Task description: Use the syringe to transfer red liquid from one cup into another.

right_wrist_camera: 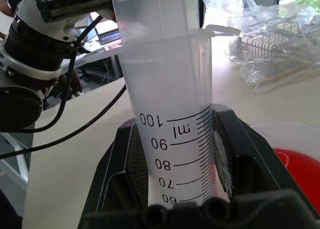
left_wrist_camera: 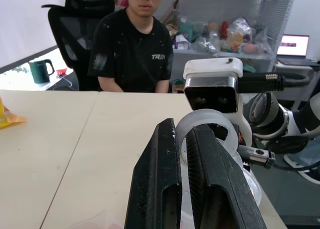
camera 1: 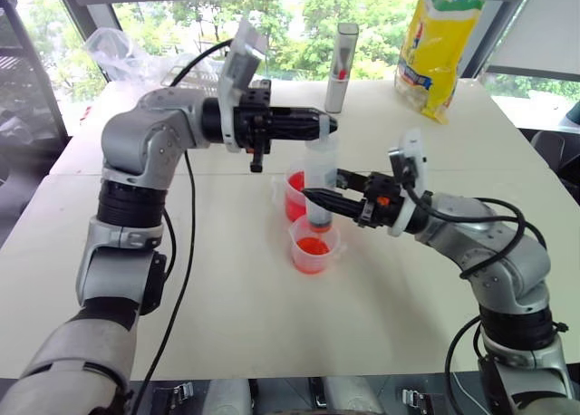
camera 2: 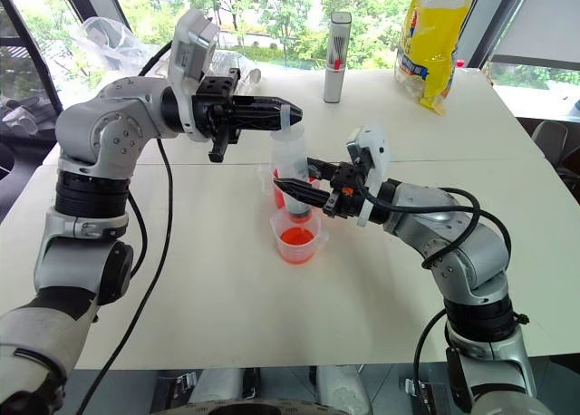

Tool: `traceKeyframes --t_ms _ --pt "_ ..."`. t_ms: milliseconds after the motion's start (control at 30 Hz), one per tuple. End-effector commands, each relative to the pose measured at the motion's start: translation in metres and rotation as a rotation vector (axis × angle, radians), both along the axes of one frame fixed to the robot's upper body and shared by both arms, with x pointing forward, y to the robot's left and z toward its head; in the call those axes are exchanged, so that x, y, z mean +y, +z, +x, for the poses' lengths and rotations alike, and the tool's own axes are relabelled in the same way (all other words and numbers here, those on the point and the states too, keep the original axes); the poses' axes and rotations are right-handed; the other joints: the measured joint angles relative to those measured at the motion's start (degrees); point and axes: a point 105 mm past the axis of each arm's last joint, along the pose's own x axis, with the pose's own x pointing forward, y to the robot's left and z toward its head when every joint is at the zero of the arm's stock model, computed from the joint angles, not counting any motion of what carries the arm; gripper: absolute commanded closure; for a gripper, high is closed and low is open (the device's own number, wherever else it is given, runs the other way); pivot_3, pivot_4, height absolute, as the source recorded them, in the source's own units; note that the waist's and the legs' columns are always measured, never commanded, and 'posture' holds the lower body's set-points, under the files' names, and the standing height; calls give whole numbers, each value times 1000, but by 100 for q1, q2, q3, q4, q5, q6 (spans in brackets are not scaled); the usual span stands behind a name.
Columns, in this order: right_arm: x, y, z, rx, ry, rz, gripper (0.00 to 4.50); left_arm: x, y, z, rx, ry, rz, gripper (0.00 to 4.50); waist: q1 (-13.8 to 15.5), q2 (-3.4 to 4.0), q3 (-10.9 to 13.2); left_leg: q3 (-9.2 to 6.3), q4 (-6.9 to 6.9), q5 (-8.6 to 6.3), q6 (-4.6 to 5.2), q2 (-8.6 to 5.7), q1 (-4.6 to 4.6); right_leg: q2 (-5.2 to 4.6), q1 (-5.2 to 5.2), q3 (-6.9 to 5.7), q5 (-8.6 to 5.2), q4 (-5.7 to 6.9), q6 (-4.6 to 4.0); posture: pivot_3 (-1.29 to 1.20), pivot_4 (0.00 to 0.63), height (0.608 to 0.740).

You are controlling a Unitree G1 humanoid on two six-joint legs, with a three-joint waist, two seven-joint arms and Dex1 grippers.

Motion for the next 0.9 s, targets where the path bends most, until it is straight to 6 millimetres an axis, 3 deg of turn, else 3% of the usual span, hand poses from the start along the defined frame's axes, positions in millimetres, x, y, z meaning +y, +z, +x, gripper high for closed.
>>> traceKeyframes --t_ms 33,467,633,767,900 --pt "8 38 -14 -140 63 68 3120 -14 -13 -12 15 -72 43 4411 -1 0 0 0 0 0 0 0 0 0 0 0 0 0 0 0 150 740" --pt "7 48 -13 -128 69 103 3120 -15 -26 -19 43 -83 69 4411 -3 0 0 0 0 0 0 1 0 0 0 0 0 0 0 0 150 740" --pt "7 45 -14 -111 70 96 3120 -12 -20 -17 53 -68 54 4411 1 0 0 -1 0 0 0 1 0 0 0 0 0 -1 0 0 150 740" --pt "7 41 -15 -98 74 91 3120 -8 -9 -13 75 -46 25 3097 2 0 0 -1 0 0 0 1 -1 0 0 -1 0 -1 0 0 150 740" --pt "7 39 -16 -85 78 90 3120 0 -3 -7 44 3 10 1216 -7 0 0 -2 -2 0 0 1 0 0 0 -1 0 -1 0 0 150 740"
